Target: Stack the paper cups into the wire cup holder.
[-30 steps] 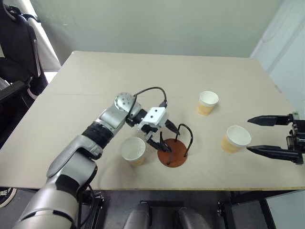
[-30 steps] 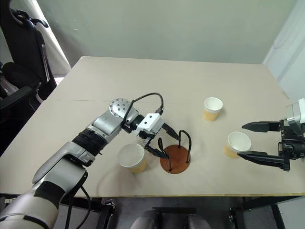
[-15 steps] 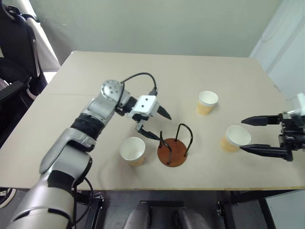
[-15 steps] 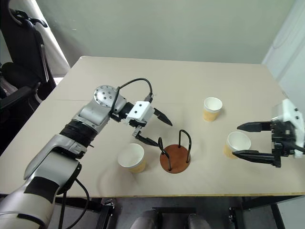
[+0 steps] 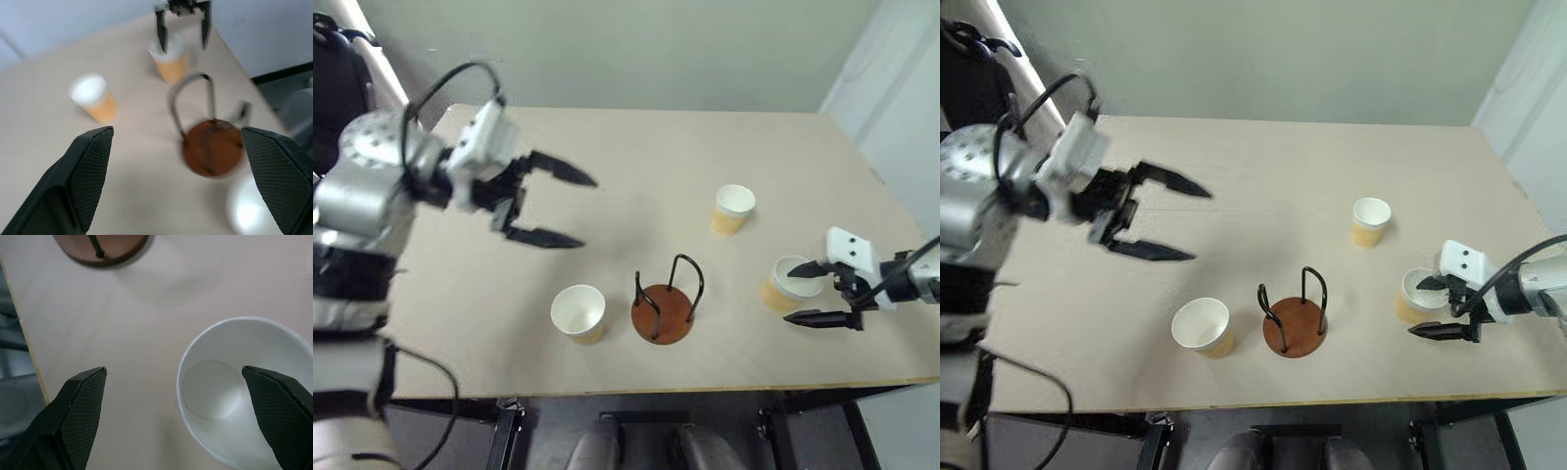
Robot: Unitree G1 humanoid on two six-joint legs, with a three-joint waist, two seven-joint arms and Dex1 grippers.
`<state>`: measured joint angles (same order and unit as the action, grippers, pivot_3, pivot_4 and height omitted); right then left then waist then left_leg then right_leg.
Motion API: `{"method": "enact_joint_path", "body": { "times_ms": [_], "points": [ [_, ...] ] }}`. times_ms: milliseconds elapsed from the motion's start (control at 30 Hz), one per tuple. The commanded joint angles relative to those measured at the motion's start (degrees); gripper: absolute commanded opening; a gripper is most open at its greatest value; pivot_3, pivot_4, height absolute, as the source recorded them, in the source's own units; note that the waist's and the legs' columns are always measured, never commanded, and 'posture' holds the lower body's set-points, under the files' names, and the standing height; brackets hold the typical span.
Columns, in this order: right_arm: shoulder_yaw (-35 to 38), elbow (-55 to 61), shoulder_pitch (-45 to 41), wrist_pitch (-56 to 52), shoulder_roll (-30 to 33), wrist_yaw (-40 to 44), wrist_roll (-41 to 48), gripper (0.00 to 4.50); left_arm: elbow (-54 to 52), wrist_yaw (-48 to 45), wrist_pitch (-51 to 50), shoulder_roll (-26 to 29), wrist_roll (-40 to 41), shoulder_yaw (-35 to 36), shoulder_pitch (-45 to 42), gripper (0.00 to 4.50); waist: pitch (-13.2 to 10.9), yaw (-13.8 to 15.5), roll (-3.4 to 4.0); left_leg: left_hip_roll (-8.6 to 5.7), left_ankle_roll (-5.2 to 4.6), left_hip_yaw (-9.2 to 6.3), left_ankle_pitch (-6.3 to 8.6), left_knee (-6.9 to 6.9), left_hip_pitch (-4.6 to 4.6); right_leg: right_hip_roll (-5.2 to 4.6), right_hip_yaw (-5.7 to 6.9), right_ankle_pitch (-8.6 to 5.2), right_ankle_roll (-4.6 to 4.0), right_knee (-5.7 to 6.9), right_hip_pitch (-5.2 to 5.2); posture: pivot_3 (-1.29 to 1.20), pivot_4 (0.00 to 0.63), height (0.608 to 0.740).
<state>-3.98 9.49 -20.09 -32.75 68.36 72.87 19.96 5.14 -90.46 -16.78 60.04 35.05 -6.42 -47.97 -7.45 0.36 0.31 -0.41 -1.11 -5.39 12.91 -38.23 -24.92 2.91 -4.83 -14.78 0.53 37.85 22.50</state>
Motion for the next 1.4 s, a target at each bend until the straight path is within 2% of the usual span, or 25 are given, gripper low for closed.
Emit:
{"method": "enact_joint_path", "body": {
  "times_ms": [33, 67, 167, 467, 500, 533, 633, 733, 900, 1067, 1233, 1400],
  "points": [
    [-2.01, -1.29, -3.07, 1.92, -0.64, 0.4, -3.29, 4.5, -8.29, 1.9, -4.71, 2.88, 3.14, 6.7, 5.48, 4.46, 0.0, 0.16, -0.01, 0.0, -0.05, -0.02, -0.01, -0.02, -0.01, 0.0, 0.01, 0.0, -0.01, 0.04, 0.0, 0.0, 0.15, 0.74],
    [-3.13, -2.33, -4.13, 2.34, -1.22, 0.2, -4.58, 4.5, -10.27, 3.19, -6.05, 3.51, 3.78, 8.57, 7.89, 4.46, 0.0, 0.13, -0.03, 0.0, -0.06, -0.02, -0.02, -0.05, -0.01, 0.0, 0.01, 0.03, -0.05, 0.05, -0.01, 0.0, 0.15, 0.74],
    [-5.78, -5.92, -7.0, 4.79, -3.13, -0.37, -8.43, 3.87, -14.86, 6.56, -9.15, 4.22, 5.37, 13.67, 13.8, 4.5, 0.0, 0.01, -0.04, 0.01, -0.1, -0.01, -0.03, -0.04, 0.03, 0.0, 0.03, 0.18, -0.22, 0.06, -0.02, 0.0, 0.15, 0.74],
    [-6.49, -9.57, -10.31, 8.76, -4.48, 3.17, -10.98, 0.51, -17.93, 11.08, -11.49, 4.31, 4.65, 19.06, 18.21, 4.5, -0.01, 0.03, -0.02, 0.04, -0.03, -0.01, -0.08, 0.16, 0.62, 0.0, 0.05, 0.31, -0.44, 0.16, -0.39, 0.0, 0.15, 0.74],
    [-6.11, -9.47, -10.48, 8.99, -4.25, 3.74, -10.85, 0.18, -18.11, 11.22, -11.64, 4.34, 4.72, 19.37, 18.48, 4.5, -0.01, 0.02, -0.02, 0.04, -0.02, -0.02, -0.07, 0.19, 0.62, 0.0, 0.05, 0.3, -0.46, 0.15, -0.37, 0.0, 0.15, 0.74],
    [-5.37, -8.77, -10.75, 9.14, -3.87, 4.92, -9.96, 0.04, -18.19, 11.36, -11.73, 4.42, 4.7, 19.61, 18.74, 4.5, -0.01, 0.02, -0.02, 0.04, -0.01, -0.01, -0.06, 0.21, 0.62, 0.0, 0.05, 0.29, -0.48, 0.15, -0.36, 0.0, 0.15, 0.74],
    [-1.97, -5.58, -14.22, 7.26, -3.6, 8.18, -4.93, 0.04, -17.83, 11.56, -11.75, 4.8, 4.38, 20.23, 19.17, 4.5, -0.02, -0.03, 0.01, 0.04, 0.02, -0.01, -0.05, 0.31, 0.56, 0.0, 0.05, 0.27, -0.52, 0.15, -0.28, 0.0, 0.15, 0.74],
    [0.97, -2.13, -22.26, 3.75, -5.04, 9.71, 1.39, 0.04, -17.4, 11.55, -11.64, 5.2, 3.92, 20.53, 19.45, 4.5, -0.08, -0.23, 0.1, 0.04, 0.07, 0.0, -0.09, 0.33, 0.41, 0.0, 0.05, 0.26, -0.53, 0.17, -0.09, 0.0, 0.15, 0.74],
    [1.18, 4.97, -34.38, -2.76, -12.72, 8.47, 11.24, 0.04, -17.63, 11.54, -11.42, 5.14, 3.2, 20.5, 20.67, 4.5, -0.02, -0.66, 0.02, 0.08, 0.12, -0.01, -0.12, 0.56, 0.5, 0.02, 0.07, 0.17, -0.71, 0.14, -0.07, 0.0, 0.15, 0.74],
    [-6.19, 7.99, -36.88, -1.31, -18.8, 9.12, 8.77, 0.04, -17.16, 11.9, -10.53, 4.53, 1.91, 19.37, 20.29, 4.5, -0.02, -0.59, 0.0, 0.1, 0.16, -0.03, -0.14, 0.66, 0.55, 0.01, 0.12, 0.1, -0.82, 0.13, -0.05, 0.0, 0.15, 0.74],
    [-11.9, 6.83, -34.82, 4.0, -20.8, 9.77, 3.07, 0.04, -18.86, 12.15, -10.8, 4.33, 2.22, 20.24, 22.06, 4.5, -0.02, -0.55, 0.0, 0.1, 0.18, -0.02, -0.15, 0.63, 0.34, 0.01, 0.13, 0.12, -0.83, 0.14, 0.12, 0.0, 0.15, 0.74],
    [-12.84, 6.49, -33.96, 5.37, -20.72, 11.51, 2.14, 0.04, -21.64, 13.05, -12.07, 4.79, 3.56, 22.15, 24.68, 4.5, -0.02, -0.58, 0.01, 0.1, 0.22, -0.02, -0.18, 0.67, 0.26, 0.01, 0.13, 0.12, -0.84, 0.16, 0.2, 0.0, 0.15, 0.74]
  ]
}}
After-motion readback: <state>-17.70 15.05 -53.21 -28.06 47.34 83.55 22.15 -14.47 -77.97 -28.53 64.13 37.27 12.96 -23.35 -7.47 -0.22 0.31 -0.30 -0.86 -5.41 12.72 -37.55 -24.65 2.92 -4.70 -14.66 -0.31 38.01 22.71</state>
